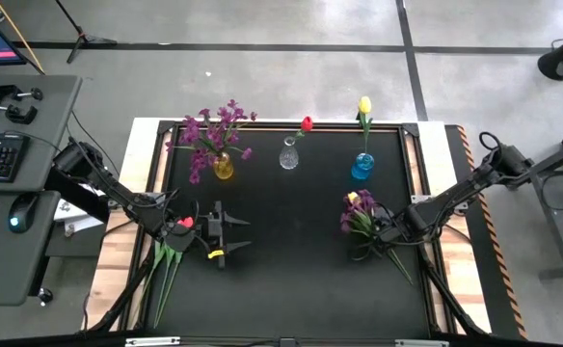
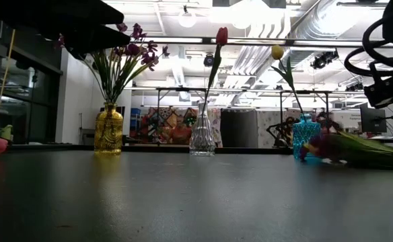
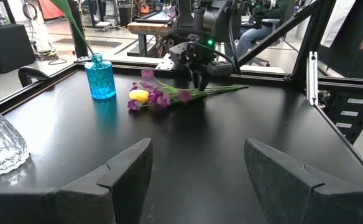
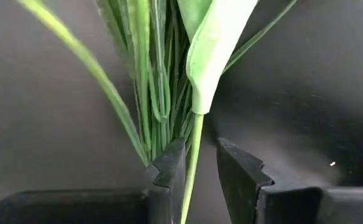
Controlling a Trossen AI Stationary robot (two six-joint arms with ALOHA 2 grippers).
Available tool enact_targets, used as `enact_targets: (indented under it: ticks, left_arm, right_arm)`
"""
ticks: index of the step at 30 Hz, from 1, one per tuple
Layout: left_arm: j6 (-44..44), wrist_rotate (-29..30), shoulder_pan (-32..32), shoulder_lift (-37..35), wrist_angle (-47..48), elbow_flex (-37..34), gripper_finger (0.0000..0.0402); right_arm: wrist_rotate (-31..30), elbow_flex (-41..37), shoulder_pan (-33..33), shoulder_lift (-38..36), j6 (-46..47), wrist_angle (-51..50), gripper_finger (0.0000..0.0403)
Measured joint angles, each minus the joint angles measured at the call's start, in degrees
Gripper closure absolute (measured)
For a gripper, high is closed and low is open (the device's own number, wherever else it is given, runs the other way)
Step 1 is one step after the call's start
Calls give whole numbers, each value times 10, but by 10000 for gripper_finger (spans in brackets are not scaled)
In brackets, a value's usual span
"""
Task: Sort flowers into vase by color
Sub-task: Put the right yellow flower into the blue flower vase
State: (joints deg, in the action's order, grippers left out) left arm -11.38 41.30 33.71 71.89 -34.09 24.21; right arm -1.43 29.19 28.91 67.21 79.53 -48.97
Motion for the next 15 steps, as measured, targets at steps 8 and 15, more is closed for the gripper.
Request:
enact_targets:
  ticks: [8, 15]
  left_arm:
    - [0, 1, 0, 0, 0, 0, 161]
    - [0, 1, 0, 0, 0, 0, 161]
  right_arm:
    - [2, 0, 0, -2, 0, 0, 322]
    - [1, 0, 0, -2, 1, 0, 385]
